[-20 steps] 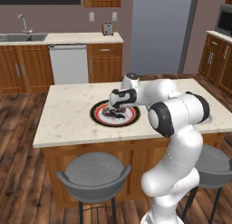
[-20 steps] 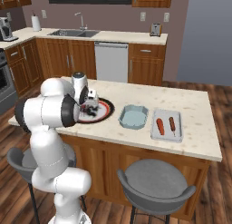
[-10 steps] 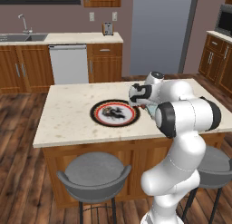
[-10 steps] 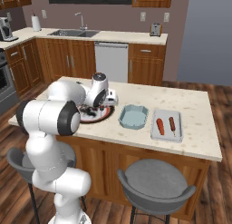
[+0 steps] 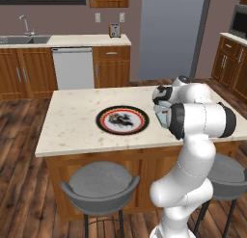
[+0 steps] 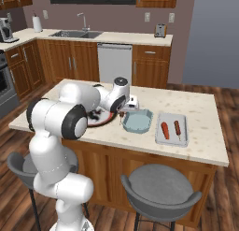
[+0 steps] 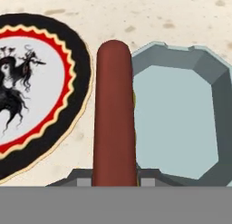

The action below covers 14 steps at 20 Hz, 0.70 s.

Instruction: Place one cooked food and one vegetable from the large plate to each tupperware container.

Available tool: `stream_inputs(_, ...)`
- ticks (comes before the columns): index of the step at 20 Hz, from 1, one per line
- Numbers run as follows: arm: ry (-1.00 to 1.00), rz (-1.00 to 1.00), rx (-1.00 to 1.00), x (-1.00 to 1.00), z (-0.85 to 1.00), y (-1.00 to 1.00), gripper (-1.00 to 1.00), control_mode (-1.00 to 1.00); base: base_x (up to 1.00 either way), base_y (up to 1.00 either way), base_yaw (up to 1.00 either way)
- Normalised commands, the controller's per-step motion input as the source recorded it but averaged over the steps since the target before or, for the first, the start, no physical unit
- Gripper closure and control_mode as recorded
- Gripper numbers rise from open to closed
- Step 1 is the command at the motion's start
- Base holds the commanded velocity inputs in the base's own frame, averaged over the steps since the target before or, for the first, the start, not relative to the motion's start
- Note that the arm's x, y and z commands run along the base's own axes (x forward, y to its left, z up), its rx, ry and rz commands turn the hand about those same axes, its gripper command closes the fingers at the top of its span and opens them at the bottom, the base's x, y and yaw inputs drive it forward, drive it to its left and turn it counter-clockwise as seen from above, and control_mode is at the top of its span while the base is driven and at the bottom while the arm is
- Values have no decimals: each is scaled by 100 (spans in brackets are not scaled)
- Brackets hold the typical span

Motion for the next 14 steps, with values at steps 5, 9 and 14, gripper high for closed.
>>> stream_inputs(5,-1,-10,-4,1,0,-54,100,-100,0,0,0)
stream_inputs(9,4,-9,-4,6,0,-6,100,-100,0,0,0)
stream_inputs(14,14,0,0,20,-19,0,100,-100,0,0,0)
